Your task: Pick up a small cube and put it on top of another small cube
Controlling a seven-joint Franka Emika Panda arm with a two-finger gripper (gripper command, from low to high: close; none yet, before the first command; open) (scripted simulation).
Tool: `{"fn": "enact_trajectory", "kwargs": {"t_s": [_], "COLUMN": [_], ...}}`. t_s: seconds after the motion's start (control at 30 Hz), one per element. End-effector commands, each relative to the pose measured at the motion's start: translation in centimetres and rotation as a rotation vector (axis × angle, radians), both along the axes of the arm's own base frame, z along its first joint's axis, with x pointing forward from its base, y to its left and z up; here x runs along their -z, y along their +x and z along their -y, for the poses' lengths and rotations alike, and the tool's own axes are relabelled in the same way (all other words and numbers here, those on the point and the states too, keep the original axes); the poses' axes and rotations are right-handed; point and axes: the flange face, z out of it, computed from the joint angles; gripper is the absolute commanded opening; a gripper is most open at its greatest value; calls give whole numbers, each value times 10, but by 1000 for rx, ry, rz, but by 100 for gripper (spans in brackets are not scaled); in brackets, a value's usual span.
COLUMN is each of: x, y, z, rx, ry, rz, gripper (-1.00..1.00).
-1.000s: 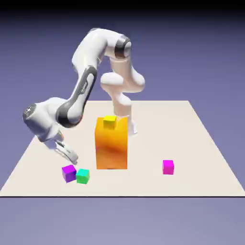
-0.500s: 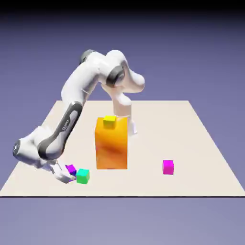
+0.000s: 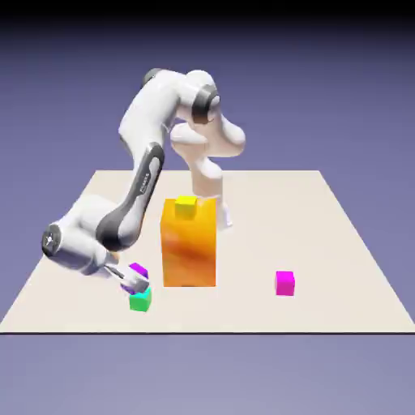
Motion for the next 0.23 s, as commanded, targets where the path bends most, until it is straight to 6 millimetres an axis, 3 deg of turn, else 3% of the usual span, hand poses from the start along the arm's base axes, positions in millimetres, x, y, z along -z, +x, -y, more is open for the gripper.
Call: {"fn": "enact_trajectory", "kwargs": {"t_s": [0.0,0.03,0.17,0.2], "x": [0,0,-55,-56], "y": [0,0,25,25], "z": [0,0,24,24], "rx": [-2,-2,-1,-1], "ry": [-1,-1,-2,-2], "rz": [-1,-1,-1,-1], "gripper": [100,100,100,100]}}
